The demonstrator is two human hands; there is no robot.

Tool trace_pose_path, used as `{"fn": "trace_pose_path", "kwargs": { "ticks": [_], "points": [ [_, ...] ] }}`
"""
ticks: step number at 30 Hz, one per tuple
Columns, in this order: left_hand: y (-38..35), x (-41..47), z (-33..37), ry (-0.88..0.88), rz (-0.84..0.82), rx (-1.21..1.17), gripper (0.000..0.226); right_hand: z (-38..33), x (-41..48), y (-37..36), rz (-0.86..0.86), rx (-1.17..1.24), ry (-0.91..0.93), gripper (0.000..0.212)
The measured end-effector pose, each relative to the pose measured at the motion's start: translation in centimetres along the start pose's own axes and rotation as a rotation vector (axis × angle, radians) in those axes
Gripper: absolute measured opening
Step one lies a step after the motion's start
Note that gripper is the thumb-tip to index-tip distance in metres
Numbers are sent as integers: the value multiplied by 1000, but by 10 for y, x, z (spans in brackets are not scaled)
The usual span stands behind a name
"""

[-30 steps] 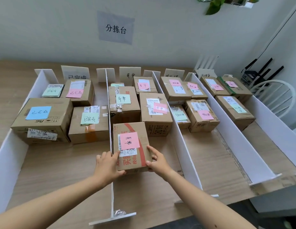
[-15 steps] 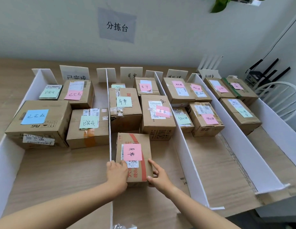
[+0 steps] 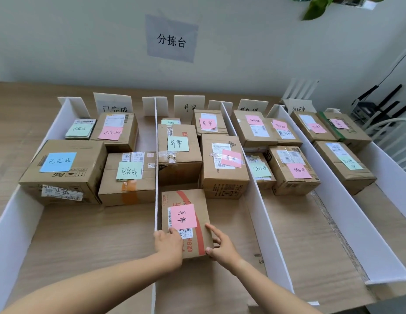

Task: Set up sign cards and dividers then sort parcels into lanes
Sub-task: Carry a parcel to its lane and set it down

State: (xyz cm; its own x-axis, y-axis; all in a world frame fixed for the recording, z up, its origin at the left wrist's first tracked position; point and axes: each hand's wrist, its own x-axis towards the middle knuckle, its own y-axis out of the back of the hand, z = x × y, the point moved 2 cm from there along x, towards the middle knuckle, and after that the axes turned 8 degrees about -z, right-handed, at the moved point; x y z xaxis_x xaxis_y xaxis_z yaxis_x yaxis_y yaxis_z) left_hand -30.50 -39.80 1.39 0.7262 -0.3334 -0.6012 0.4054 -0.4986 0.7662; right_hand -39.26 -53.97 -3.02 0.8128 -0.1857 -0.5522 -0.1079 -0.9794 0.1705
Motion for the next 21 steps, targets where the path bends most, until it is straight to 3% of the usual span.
{"fn": "trace_pose_path", "kwargs": {
  "ticks": [10,16,21],
  "points": [
    [-5,1,8,62,-5,-84,45,7,1,2,-36,-46,96,71],
    [-6,-6,10,85,22,-201,41,7,1,5,-76,-110,102,70],
    [-16,-11,12,131,26,-273,65,0,2,8,-152,-288,86,74]
  ]
}}
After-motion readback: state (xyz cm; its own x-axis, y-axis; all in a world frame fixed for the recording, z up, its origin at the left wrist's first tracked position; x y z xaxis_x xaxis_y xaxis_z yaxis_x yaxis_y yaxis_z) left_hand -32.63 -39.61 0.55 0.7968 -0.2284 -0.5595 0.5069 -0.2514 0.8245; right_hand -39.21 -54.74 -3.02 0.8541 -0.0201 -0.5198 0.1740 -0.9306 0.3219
